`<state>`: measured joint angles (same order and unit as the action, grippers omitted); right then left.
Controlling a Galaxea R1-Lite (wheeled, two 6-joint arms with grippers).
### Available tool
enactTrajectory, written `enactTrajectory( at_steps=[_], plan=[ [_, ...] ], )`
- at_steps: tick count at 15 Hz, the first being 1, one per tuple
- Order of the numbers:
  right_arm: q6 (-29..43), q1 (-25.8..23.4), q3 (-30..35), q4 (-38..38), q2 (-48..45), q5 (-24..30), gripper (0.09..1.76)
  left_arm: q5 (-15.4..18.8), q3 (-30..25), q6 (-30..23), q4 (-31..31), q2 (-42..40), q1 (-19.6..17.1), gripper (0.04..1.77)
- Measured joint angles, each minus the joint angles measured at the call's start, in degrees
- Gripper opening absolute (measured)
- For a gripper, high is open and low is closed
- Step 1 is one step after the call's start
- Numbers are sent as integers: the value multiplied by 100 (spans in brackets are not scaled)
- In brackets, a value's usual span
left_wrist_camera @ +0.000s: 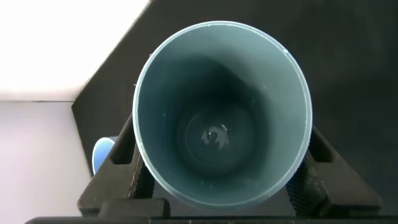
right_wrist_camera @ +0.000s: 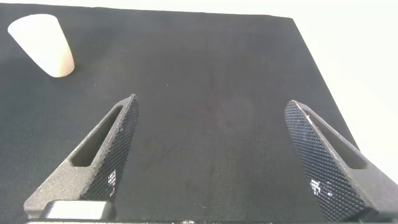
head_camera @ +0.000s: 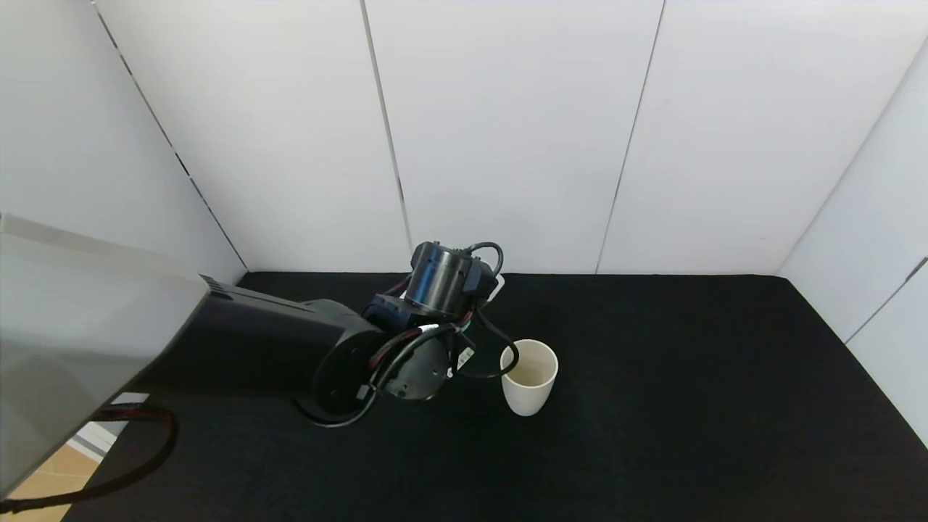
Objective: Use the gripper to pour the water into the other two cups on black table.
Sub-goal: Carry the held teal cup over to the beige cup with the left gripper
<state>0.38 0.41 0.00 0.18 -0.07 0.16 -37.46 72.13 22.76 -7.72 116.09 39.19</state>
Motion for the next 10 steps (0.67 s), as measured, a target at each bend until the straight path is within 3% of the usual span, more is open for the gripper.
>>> enactTrajectory(
  at_steps=[10],
  plan=[
    [0, 0, 0, 0, 0, 0, 171, -453, 501, 1565, 223, 34, 176, 116]
  ],
)
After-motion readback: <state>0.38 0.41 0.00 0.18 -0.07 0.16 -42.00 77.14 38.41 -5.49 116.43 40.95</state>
